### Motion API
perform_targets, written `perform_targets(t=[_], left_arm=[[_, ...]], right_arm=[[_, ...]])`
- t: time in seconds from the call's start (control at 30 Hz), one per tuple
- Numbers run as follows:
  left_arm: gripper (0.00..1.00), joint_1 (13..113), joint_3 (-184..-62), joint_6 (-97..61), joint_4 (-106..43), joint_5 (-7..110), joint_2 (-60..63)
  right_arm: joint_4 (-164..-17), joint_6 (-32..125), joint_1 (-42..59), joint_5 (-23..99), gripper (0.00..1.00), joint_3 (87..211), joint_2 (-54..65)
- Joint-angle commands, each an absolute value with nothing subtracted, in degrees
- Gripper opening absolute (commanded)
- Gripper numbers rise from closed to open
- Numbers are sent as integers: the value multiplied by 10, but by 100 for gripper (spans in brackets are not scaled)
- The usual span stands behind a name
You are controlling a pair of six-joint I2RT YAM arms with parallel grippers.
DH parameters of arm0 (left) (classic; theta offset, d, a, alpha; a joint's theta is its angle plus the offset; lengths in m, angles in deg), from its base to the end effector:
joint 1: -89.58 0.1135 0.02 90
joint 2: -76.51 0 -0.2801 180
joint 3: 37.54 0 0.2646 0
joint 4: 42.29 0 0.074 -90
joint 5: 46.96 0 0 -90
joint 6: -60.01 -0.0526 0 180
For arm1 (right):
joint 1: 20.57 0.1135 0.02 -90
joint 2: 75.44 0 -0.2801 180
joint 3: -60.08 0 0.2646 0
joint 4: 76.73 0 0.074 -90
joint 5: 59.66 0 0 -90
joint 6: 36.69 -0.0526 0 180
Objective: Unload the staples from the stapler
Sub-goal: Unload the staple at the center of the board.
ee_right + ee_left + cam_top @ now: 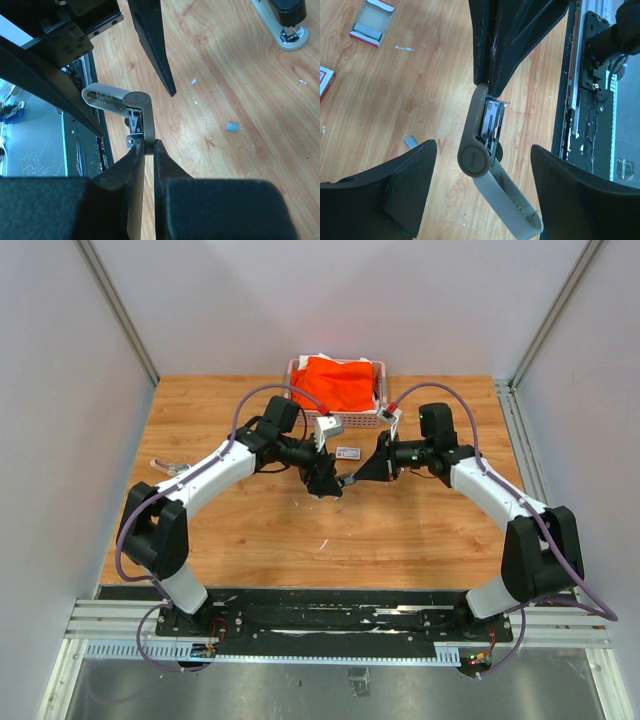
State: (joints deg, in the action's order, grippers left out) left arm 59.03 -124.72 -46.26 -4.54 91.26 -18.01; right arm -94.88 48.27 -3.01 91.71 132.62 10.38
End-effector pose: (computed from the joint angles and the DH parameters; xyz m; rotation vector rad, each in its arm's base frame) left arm 0.3086 -0.2277 0.2817 1.2704 1.8913 -1.1099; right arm 0.3119 0.1471 0.2803 -0.8649 1.8833 1.3603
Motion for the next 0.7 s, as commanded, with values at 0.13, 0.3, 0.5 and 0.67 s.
perform_targets(t=[0.13,0.3,0.5,0.67], left_arm=[[74,593,-1265,-466,-33,941,-191],[68,593,-1266,-464,-32,947,-196],[58,593,-1271,-457,-34,947,-202],[56,593,-1273,-449,-39,946,-202]], right_arm=[[-946,502,-19,928,0,1332,75],[-946,504,-18,930,0,1332,71],[-951,518,-10,922,0,1331,65],[-957,525,-7,910,0,1333,64]])
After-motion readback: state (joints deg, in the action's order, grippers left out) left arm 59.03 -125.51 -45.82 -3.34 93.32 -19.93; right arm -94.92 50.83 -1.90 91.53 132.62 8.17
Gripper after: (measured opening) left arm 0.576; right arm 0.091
